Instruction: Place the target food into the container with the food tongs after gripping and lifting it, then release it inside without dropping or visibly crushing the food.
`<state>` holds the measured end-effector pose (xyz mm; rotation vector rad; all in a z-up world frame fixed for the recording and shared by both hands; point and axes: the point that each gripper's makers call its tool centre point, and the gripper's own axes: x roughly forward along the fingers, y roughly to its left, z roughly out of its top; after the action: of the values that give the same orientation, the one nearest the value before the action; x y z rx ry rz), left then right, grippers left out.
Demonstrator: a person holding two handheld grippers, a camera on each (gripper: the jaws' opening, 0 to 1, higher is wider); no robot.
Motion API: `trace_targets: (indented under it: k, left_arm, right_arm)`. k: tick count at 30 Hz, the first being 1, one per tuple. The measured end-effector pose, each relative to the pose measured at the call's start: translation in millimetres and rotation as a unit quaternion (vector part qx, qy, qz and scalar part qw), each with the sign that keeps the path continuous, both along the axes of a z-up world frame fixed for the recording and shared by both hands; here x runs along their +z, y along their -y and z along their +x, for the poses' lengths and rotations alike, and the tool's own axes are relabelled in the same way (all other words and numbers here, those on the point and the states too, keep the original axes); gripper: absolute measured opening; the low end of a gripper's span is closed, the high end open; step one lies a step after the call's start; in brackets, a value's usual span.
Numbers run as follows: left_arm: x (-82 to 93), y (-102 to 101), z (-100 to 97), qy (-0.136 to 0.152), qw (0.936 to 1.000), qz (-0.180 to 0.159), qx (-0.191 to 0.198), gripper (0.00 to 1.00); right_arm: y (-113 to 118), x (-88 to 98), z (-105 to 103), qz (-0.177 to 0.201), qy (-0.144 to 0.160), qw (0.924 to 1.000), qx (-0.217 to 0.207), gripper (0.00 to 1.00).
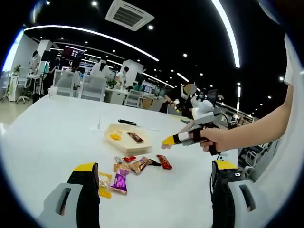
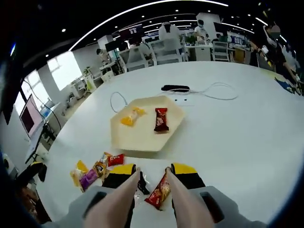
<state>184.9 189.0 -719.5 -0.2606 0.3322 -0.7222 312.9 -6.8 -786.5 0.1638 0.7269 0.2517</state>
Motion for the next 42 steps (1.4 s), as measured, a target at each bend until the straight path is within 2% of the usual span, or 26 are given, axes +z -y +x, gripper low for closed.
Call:
trace_targets:
  k: [2,6,8,14,16,18,21,27,30,34,39,42]
  left_arm:
    - [-1.0,-0.9,-0.1,-0.005,1.0000,-0.004,0.001,0.99]
    - [-5.9,-2.1,-2.2,-0.015,0.9999,-0.005,-0.004,0.99]
    - [-7.6,-2.3,-3.0,-0.019,0.9998,-0.003,-0.008,0.99]
    - [-8.7,-3.6,-4.3,-0.020,0.9997,0.001,-0.013,0.99]
    - [-8.0,-4.4,-5.0,-0.020,0.9997,-0.001,-0.012,0.99]
    - [-9.4,-5.4,-6.5,-0.022,0.9997,0.000,-0.011,0.99]
    - [-10.3,-4.0,-9.7,-0.023,0.9996,0.001,-0.017,0.99]
    - [-11.7,-4.5,-11.5,-0.026,0.9995,0.003,-0.018,0.99]
    - [-10.8,-5.2,-10.8,-0.026,0.9995,0.002,-0.018,0.99]
    - [-9.1,-8.8,-10.0,-0.027,0.9995,0.001,-0.014,0.99]
    - [-9.8,-11.6,-10.0,-0.029,0.9995,0.002,-0.013,0.99]
    - [-10.6,-12.7,-9.8,-0.032,0.9994,0.002,-0.012,0.99]
  right_arm:
    - [1.5,-1.5,-0.8,-0.014,0.001,0.9999,-0.007,0.29]
    - [3.9,-4.7,-3.2,-0.016,-0.004,0.9994,-0.031,0.29]
    - [3.3,-8.0,-3.8,-0.026,-0.002,0.9993,-0.027,0.29]
    - [13.4,-24.1,-6.2,-0.046,-0.018,0.9970,-0.060,0.29]
    - [15.2,-28.5,-7.4,-0.041,-0.025,0.9963,-0.071,0.29]
    - [17.6,-30.7,-7.5,-0.015,-0.035,0.9946,-0.097,0.29]
    - [27.8,-33.8,-7.6,-0.012,-0.046,0.9918,-0.118,0.29]
    - [26.8,-36.5,-7.6,-0.001,-0.058,0.9885,-0.140,0.28]
    - [28.8,-41.3,-6.8,-0.015,-0.062,0.9865,-0.151,0.28]
    - [25.9,-46.8,-6.9,-0.009,-0.075,0.9841,-0.161,0.28]
    - [21.6,-49.9,-5.5,-0.016,-0.078,0.9837,-0.161,0.28]
    - [23.0,-56.9,-6.6,-0.026,-0.091,0.9813,-0.168,0.28]
